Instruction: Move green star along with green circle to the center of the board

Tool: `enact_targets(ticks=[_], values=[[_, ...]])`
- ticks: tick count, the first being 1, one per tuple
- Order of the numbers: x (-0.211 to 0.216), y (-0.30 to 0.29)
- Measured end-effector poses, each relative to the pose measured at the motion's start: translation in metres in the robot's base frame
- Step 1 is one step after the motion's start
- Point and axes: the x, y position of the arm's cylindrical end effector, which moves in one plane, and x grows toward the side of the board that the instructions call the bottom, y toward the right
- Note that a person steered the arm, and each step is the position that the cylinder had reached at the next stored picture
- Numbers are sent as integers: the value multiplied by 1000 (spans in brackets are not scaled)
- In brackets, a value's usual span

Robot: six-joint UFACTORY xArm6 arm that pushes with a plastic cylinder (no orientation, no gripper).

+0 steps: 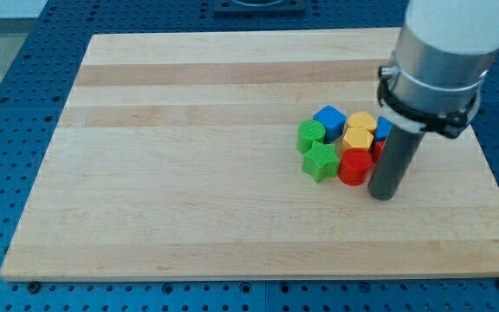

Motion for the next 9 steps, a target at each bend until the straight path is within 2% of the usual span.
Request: enact_targets(ticks=[1, 3, 7, 9], values=[[19, -28], [-10, -41], [-23, -40], [-60, -32]])
